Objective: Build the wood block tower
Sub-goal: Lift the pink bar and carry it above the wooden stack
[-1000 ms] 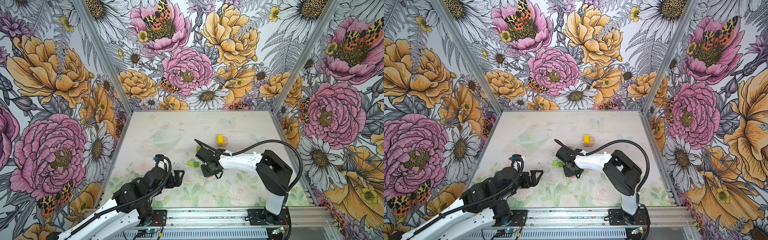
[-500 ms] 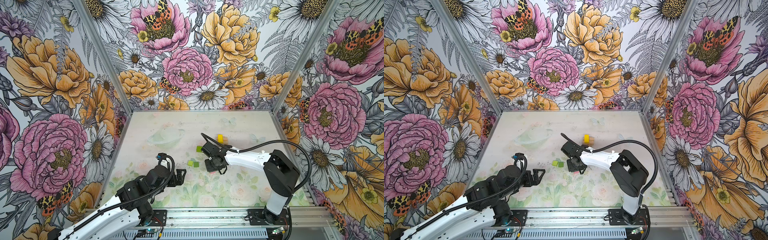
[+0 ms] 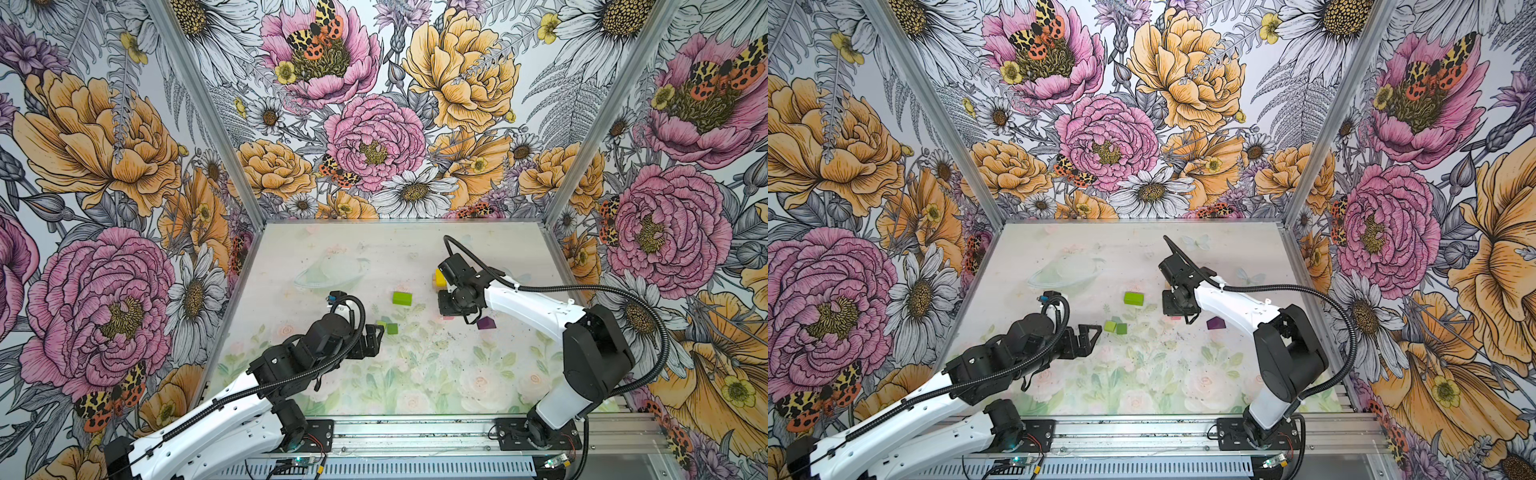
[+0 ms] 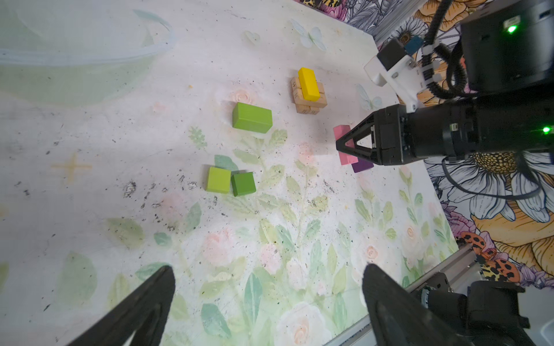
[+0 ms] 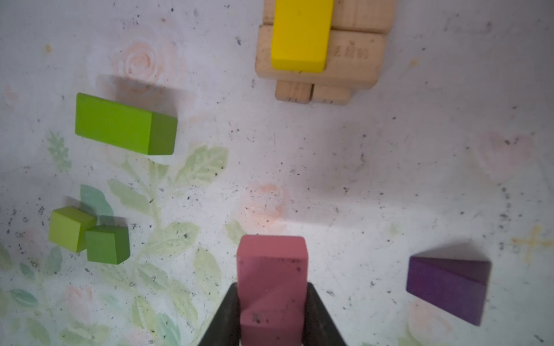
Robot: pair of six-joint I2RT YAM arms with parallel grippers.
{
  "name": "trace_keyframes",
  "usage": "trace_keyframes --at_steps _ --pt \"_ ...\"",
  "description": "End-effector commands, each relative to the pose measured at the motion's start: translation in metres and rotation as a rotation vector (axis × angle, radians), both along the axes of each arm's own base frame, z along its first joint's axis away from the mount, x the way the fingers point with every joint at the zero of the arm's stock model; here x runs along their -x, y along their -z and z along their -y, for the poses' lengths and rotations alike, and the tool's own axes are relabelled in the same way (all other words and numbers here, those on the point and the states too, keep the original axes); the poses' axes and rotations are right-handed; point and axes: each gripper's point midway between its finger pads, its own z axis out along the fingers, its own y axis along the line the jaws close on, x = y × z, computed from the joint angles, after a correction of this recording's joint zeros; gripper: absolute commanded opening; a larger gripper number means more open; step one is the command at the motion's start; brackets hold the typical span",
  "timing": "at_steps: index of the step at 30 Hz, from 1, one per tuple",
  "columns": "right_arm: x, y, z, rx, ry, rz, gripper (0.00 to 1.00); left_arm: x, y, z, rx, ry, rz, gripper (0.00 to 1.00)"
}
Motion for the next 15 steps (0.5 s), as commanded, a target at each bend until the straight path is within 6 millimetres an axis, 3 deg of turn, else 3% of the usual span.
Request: trace_keyframes --at_steps 1,9,15 --pt "-0.017 -0.025 0.008 -0.025 0.000 0.054 0.29 -0.017 -0.028 0.031 0.052 0.090 0.066 0.99" --pt "-0.061 -0.034 0.029 -0.062 0.066 0.068 0.29 -0.053 -0.036 0.089 0.029 0.205 0.063 0.99" --pt "-0.091 -0.024 0.035 -0.092 0.091 0.041 0.29 -0.069 -0.039 0.104 0.030 0.234 0.067 0.99"
